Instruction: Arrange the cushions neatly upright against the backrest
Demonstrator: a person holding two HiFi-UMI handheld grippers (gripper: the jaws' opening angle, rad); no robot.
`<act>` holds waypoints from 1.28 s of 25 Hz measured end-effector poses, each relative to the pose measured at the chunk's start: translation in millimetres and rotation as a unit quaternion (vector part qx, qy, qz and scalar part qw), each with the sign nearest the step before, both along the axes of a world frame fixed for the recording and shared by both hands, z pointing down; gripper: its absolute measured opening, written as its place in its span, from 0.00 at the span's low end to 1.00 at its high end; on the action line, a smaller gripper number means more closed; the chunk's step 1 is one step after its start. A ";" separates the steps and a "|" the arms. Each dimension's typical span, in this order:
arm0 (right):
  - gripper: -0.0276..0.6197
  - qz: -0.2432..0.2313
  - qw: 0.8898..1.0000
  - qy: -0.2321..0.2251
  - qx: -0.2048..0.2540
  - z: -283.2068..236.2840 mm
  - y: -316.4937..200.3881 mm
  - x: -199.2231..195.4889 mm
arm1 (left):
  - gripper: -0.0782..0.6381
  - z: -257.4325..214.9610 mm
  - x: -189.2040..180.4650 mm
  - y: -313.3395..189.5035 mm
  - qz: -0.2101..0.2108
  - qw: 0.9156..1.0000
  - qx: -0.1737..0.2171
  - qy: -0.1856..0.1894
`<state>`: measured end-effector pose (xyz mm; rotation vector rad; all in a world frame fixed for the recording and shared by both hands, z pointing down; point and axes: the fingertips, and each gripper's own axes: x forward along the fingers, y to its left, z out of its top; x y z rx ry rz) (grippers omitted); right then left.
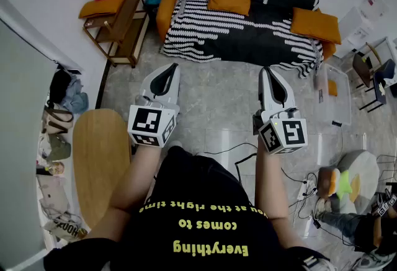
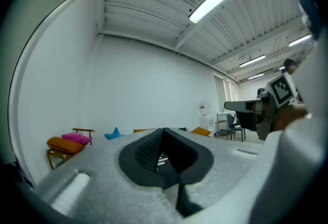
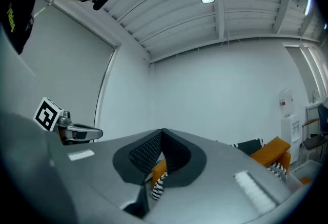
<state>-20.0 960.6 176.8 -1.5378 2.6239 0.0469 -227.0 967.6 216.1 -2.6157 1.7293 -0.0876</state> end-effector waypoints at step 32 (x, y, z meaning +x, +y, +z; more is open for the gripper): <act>0.06 -0.019 0.999 -0.015 -0.025 15.4 -96.7 -24.7 | 0.11 15.5 -21.8 -95.5 -0.004 1.000 -0.014 0.016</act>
